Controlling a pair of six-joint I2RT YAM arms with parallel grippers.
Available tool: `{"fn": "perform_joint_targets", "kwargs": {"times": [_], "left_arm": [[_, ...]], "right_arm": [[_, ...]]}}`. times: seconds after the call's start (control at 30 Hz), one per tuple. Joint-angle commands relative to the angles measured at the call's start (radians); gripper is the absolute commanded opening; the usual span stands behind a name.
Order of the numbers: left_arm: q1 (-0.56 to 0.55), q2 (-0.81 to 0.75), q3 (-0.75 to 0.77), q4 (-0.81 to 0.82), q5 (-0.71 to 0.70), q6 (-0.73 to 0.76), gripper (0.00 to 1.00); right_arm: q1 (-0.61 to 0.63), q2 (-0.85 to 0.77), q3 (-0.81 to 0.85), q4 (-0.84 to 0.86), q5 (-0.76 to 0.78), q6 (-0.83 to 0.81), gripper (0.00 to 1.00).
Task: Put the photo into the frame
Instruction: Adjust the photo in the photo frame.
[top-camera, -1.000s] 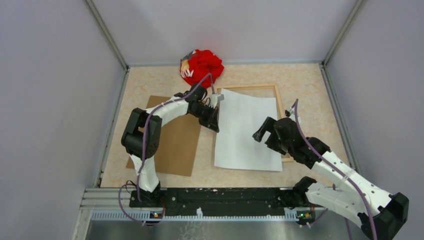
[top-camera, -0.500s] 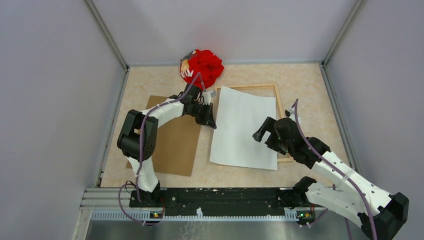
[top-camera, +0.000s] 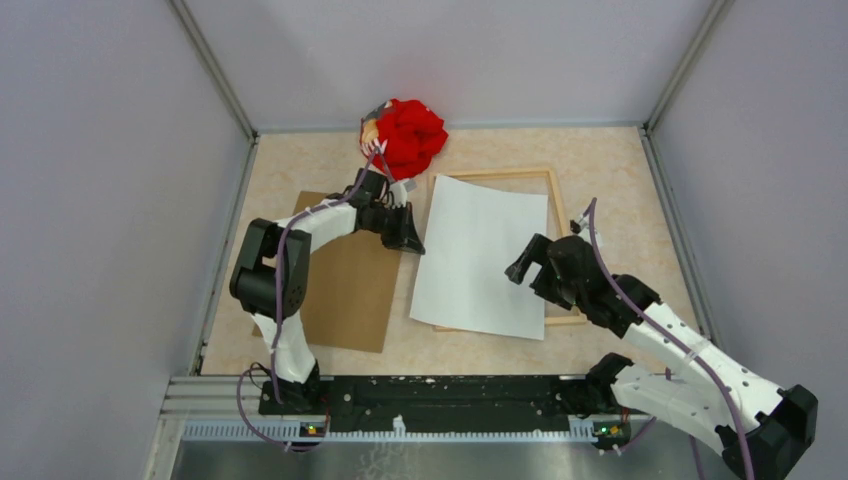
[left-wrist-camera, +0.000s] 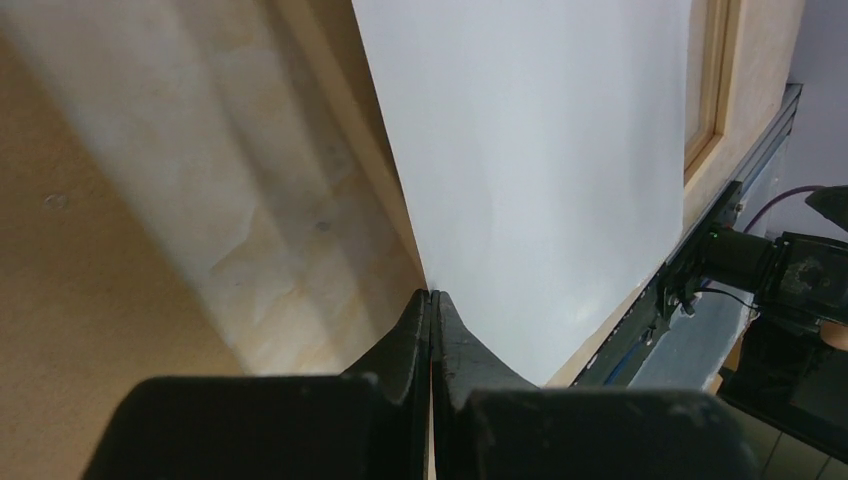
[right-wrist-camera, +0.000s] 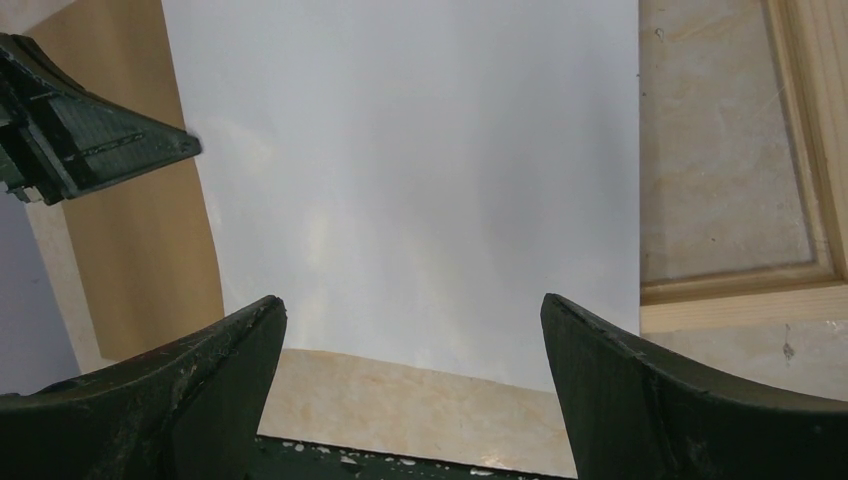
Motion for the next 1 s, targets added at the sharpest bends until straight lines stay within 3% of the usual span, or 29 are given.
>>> {"fn": "perform_joint_targets", "kwargs": {"times": [0.0, 0.37, 0.57, 0.97], "left_arm": [[0.06, -0.046, -0.047, -0.008, 0.014, 0.025, 0.0], [0.186, -0.114, -0.149, 0.002, 0.039, 0.022, 0.0], [0.27, -0.21, -0.229, 0.056, 0.055, -0.04, 0.0], [0.141, -0.173, -0.238, 0.236, 0.045, -0.241, 0.0]], "right_arm": [[-0.006, 0.005, -0.009, 0.034, 0.027, -0.004, 0.99], [-0.008, 0.134, 0.027, 0.105, 0.022, -0.043, 0.99], [-0.008, 0.121, 0.008, 0.114, 0.016, -0.034, 0.99], [-0.007, 0.091, 0.014, 0.097, 0.027, -0.029, 0.99]]}}
